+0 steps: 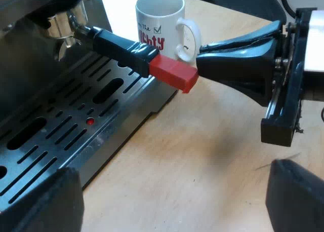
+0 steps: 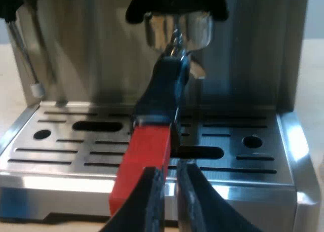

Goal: Grind coffee beans and then tamp

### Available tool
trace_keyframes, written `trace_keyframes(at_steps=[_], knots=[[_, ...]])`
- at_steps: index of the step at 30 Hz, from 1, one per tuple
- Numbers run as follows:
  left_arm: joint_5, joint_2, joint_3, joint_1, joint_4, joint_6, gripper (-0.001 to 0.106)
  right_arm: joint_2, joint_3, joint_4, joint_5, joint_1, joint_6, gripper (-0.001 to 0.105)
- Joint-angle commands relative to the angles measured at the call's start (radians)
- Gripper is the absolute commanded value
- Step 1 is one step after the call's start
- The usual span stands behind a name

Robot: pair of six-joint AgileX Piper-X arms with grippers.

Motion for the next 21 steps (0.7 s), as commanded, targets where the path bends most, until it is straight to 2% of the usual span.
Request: trace_keyframes(at_steps=[1,8,15,18,19,20,21], knots=[[0.006,-0.002,-0.001,-0.004,-0.004,0.006,0.079,0.001,-0.006,-0.014,0.050,0.016,-0.018,0.008],[0.006,-0.002,-0.001,-0.004,-0.004,0.006,0.079,-0.011,-0.006,-0.014,0.050,0.028,-0.044,0.008],[0.006,-0.002,-0.001,-0.004,-0.004,0.006,0.079,-0.089,-0.006,-0.012,0.050,0.086,-0.128,0.009],[0.006,-0.002,-0.001,-0.004,-0.003,0.006,0.079,-0.113,-0.006,-0.012,0.061,0.100,-0.151,0.020],[0.006,-0.002,-0.001,-0.004,-0.003,0.006,0.079,-0.129,-0.006,-0.012,0.066,0.104,-0.169,0.034],[0.006,-0.002,-0.001,-0.004,-0.003,0.006,0.079,-0.132,-0.006,-0.012,0.065,0.104,-0.169,0.040],[0.006,-0.002,-0.001,-0.004,-0.003,0.006,0.079,-0.145,-0.006,-0.012,0.065,0.104,-0.169,0.052]])
